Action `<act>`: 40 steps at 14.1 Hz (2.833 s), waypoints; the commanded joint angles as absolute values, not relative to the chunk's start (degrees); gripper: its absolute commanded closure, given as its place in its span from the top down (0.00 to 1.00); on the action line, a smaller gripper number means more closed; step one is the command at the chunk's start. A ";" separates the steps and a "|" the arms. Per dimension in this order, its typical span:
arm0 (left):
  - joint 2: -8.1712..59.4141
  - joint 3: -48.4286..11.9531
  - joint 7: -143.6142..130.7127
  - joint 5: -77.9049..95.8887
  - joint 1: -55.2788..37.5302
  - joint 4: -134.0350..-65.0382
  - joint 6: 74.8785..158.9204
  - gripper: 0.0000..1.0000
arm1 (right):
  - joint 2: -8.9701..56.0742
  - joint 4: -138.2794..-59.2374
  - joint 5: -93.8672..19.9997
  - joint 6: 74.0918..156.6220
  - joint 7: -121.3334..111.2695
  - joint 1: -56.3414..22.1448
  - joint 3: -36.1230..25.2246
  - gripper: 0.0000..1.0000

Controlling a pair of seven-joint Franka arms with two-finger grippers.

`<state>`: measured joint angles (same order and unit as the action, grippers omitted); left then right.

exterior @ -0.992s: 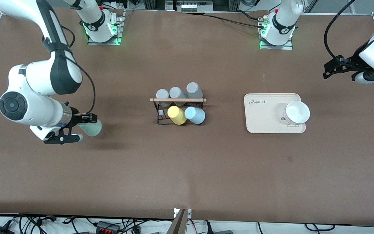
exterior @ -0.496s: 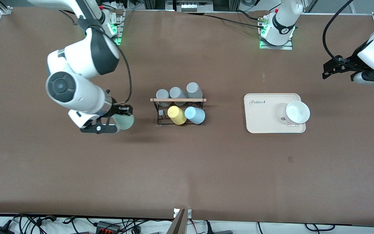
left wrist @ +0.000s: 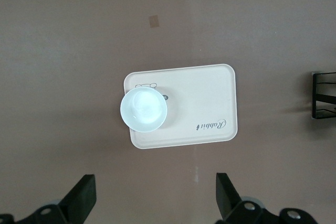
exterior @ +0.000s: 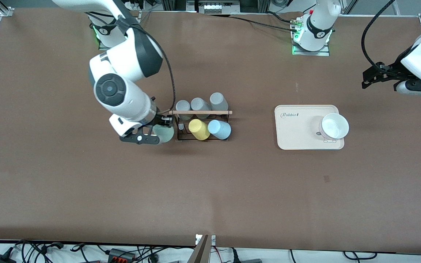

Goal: Hang scattered cups on rack with three cups

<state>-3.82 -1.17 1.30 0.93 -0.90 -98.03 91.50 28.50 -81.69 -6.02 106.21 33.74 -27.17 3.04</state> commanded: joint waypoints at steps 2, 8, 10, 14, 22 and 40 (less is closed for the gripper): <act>-3.60 -1.32 0.62 1.14 -1.05 -97.38 91.23 1.00 | 29.88 -80.24 -6.77 106.35 35.24 -29.00 2.64 0.21; -3.60 -1.32 0.70 1.14 -1.05 -97.38 90.97 1.00 | 30.67 -80.24 -9.32 107.49 35.24 -29.62 2.72 0.21; -3.60 -1.32 0.70 1.14 -1.05 -97.38 90.97 1.00 | 31.11 -80.24 -9.23 107.49 35.33 -30.14 2.72 0.21; -3.60 -1.32 0.62 1.14 -1.05 -97.38 90.97 1.00 | 32.34 -80.24 -9.23 107.58 35.60 -30.59 2.64 0.22; -3.60 -1.32 0.70 1.14 -1.05 -97.29 90.97 1.00 | 33.75 -80.25 -9.14 107.49 35.95 -30.41 2.55 1.00; -3.60 -1.32 0.70 1.23 -1.14 -97.29 90.97 1.00 | 23.29 -70.49 -5.80 96.07 16.90 -17.24 -8.35 1.00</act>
